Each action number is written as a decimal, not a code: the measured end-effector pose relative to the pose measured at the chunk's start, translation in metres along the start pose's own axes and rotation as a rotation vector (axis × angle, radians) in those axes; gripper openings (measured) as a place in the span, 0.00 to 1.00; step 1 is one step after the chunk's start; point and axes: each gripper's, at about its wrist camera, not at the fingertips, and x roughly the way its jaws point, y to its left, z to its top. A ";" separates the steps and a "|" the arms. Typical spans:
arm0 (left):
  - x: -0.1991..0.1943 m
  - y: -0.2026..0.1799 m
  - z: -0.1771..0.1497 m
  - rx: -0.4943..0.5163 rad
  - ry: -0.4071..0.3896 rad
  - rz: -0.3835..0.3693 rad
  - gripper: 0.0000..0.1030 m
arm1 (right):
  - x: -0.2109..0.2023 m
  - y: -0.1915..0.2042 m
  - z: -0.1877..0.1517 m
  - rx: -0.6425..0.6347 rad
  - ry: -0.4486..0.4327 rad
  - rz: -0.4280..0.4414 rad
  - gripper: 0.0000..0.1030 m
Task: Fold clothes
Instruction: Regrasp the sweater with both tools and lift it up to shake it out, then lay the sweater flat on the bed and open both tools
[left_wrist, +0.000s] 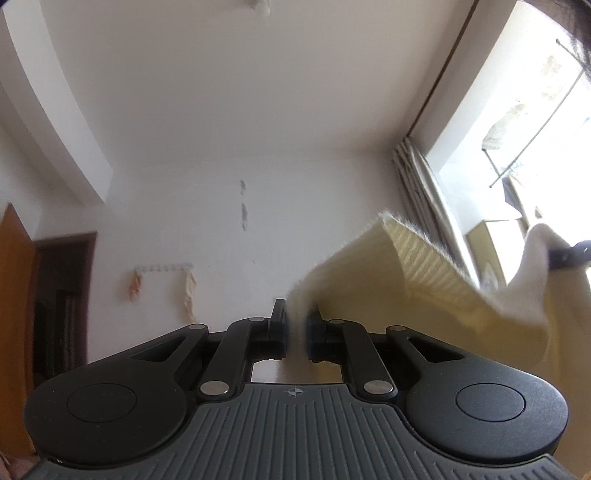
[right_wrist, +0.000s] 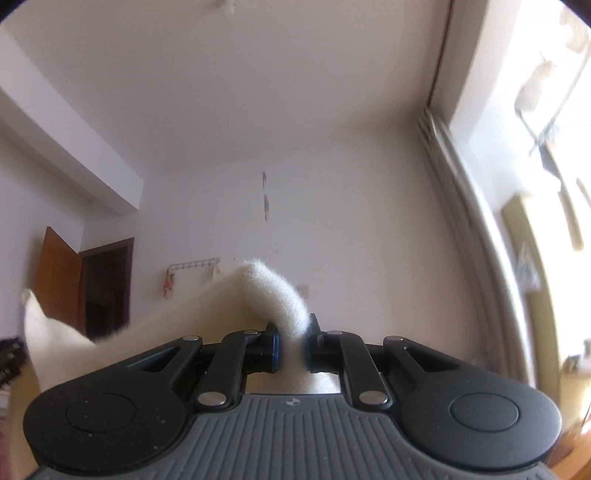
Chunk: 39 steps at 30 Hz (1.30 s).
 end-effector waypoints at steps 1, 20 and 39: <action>0.003 0.000 -0.005 -0.015 0.016 -0.011 0.09 | 0.003 -0.002 -0.005 0.022 0.025 0.010 0.13; 0.226 0.008 -0.287 -0.101 0.613 0.044 0.09 | 0.236 -0.094 -0.259 0.303 0.538 -0.206 0.13; 0.290 0.049 -0.460 -0.464 1.204 0.069 0.55 | 0.333 -0.173 -0.472 0.308 1.033 -0.406 0.69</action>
